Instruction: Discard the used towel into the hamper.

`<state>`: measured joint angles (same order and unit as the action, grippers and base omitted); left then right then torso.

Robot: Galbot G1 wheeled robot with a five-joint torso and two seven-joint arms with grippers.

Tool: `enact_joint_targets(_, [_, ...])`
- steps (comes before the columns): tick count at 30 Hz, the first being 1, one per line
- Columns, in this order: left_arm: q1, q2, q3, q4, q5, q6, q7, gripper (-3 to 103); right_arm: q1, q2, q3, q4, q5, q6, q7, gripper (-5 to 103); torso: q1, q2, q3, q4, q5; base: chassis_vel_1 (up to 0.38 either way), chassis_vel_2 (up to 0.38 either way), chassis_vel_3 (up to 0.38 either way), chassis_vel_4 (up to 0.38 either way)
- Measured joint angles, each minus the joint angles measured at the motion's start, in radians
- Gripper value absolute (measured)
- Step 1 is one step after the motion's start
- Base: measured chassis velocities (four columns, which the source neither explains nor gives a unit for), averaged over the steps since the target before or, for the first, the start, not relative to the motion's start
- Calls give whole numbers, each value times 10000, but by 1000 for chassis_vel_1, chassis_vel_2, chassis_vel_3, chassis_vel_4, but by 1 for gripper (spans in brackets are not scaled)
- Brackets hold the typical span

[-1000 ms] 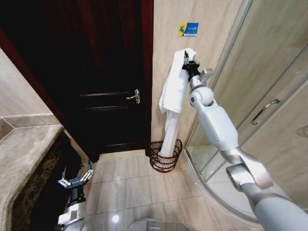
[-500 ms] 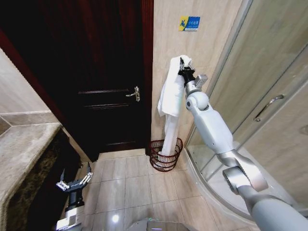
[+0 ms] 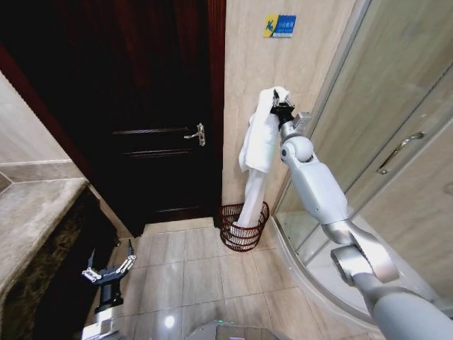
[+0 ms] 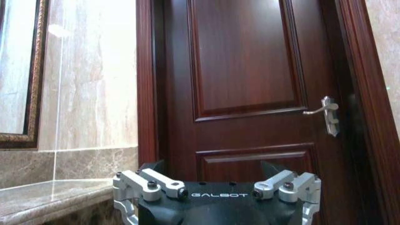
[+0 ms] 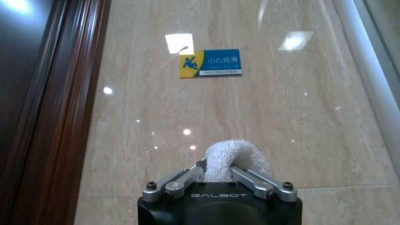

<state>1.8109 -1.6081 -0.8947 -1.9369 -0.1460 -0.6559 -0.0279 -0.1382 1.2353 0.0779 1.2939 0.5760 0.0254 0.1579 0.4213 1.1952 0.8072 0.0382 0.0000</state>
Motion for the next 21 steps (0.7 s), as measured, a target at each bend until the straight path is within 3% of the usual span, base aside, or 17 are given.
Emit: enact_joint_targets(21, [233,0,-73,-204,-192,-136,-24,100,319,289,-138,-611,95,-217,-127,3,-498,-1095,-596,0,-1,0,0,0,0])
